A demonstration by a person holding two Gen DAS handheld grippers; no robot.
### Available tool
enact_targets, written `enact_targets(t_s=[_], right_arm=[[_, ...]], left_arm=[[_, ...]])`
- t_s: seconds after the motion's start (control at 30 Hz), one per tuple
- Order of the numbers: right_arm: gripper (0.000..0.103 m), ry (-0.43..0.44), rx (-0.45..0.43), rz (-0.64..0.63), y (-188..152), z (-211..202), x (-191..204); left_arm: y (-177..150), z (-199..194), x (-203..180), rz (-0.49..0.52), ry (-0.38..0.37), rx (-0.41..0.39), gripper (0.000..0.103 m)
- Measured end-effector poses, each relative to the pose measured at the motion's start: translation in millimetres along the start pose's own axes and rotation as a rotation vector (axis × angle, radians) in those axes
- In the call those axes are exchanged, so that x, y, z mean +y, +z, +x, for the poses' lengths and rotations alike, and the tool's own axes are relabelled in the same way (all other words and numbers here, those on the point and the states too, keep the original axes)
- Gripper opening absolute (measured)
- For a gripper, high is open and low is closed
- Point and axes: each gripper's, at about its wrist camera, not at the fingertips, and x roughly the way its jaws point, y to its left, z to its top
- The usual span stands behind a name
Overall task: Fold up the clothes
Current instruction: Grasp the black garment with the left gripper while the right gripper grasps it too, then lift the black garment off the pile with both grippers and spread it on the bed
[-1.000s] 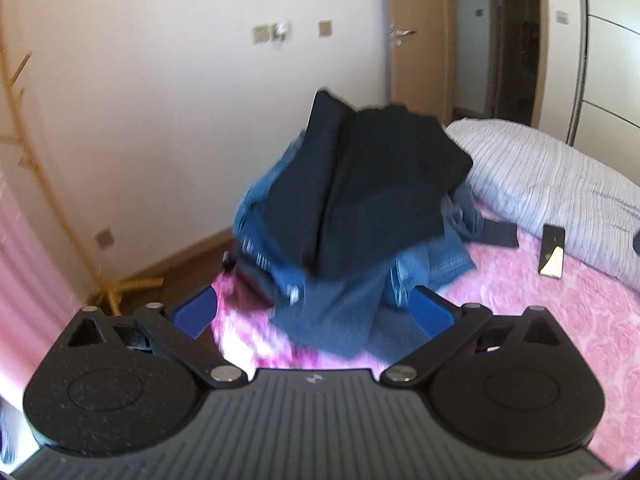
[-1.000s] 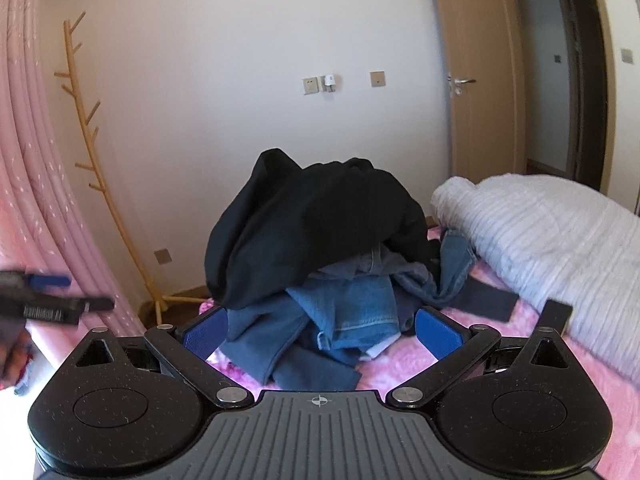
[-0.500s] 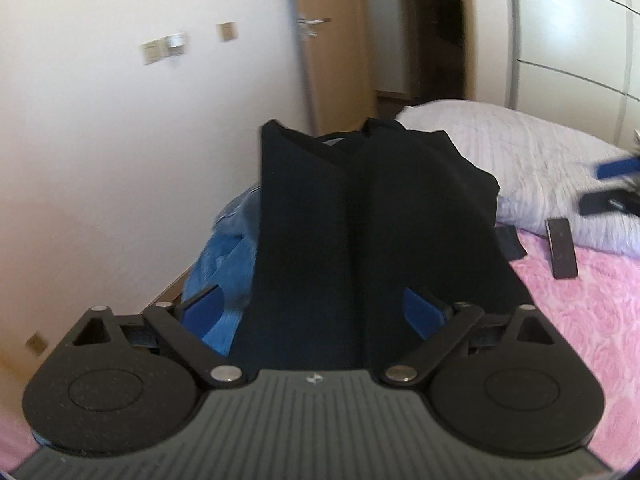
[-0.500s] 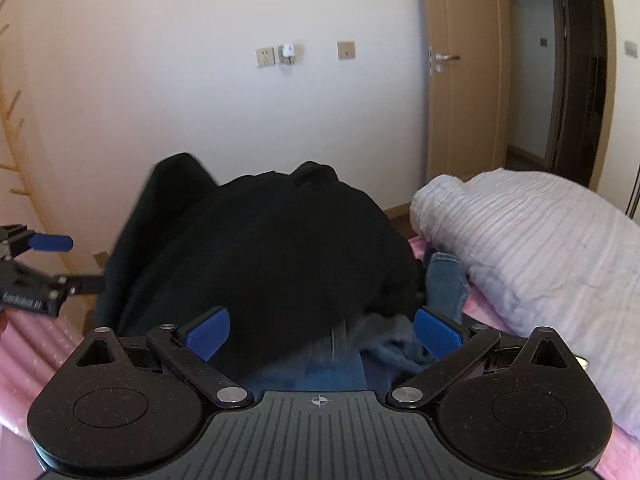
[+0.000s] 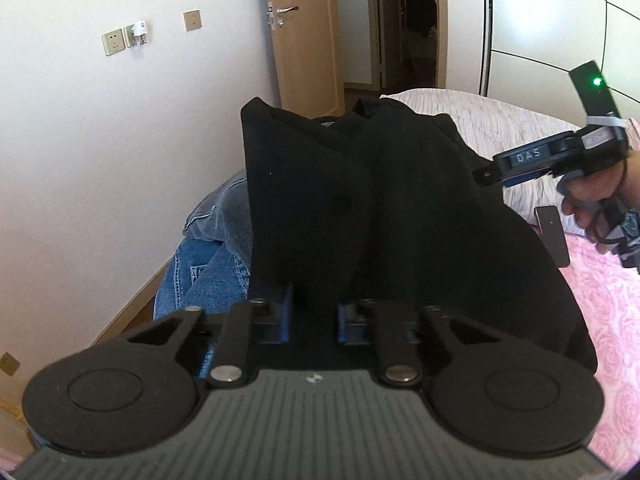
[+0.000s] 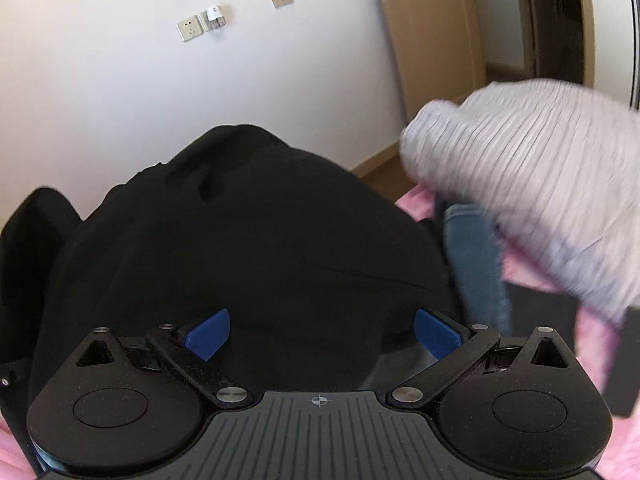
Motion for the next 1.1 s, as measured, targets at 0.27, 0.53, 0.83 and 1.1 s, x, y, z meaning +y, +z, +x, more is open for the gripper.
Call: enact_targets(t_s=[0.27,0.53,0.83,1.1], right_arm=[[0.000,-0.016,-0.078,0.027,17,-34,-16],[0.000,0.038,-0.313,0.019,47,-144,-9],[0.000,-0.055,-0.521,0.133,-17,-305,-28],[0.000,-0.316,-0.486,0.332,-186,-447,-84]], left_arm=[[11,-27,6,0.004,-0.036,-0.108,0.002],[34,-75,-22,0.055,-0.116,-0.258,0.001],[29,-125,-122,0.139,-0.355,-0.300,0.001],[-40,-152,-275,0.235,-0.657,-0.133,0.001]])
